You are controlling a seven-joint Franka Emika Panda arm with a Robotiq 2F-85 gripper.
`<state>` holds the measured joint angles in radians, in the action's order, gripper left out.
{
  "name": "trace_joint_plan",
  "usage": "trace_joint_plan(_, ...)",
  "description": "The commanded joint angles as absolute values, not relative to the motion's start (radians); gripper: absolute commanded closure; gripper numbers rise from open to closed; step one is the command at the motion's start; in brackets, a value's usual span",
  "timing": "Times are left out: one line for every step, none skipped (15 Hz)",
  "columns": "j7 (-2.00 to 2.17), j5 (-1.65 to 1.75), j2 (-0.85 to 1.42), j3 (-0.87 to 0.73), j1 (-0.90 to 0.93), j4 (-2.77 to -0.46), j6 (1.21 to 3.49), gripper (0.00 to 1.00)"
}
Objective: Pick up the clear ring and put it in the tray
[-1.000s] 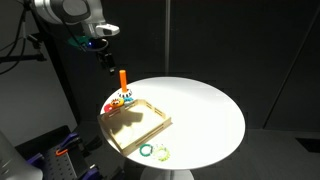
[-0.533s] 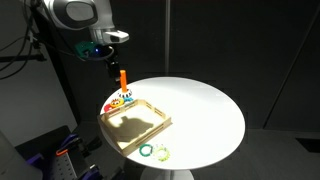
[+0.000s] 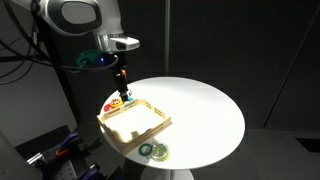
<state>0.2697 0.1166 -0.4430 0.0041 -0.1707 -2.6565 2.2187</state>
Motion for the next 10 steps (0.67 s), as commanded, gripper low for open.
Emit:
trace_joint_plan(0.271, 0.120, -0.447, -0.003, -0.168, -2.657, 2.217, 0.00)
trace_joint_plan(0.272, 0.120, -0.451, -0.002, -0.168, -2.658, 2.217, 0.00)
trace_joint_plan(0.272, 0.120, -0.455, -0.002, -0.168, -2.660, 2.217, 0.00)
trace_joint_plan(0.290, 0.132, -0.447, 0.003, -0.178, -2.657, 2.224, 0.00)
trace_joint_plan(0.298, 0.133, -0.433, -0.003, -0.188, -2.647, 2.226, 0.00)
trace_joint_plan(0.303, 0.137, -0.424, -0.008, -0.196, -2.644, 2.233, 0.00)
trace_joint_plan(0.303, 0.138, -0.411, -0.016, -0.205, -2.640, 2.240, 0.00)
trace_joint_plan(0.306, 0.140, -0.400, -0.021, -0.214, -2.638, 2.249, 0.00)
trace_joint_plan(0.307, 0.141, -0.382, -0.029, -0.222, -2.636, 2.270, 0.00)
trace_joint_plan(0.308, 0.144, -0.367, -0.033, -0.231, -2.635, 2.287, 0.00)
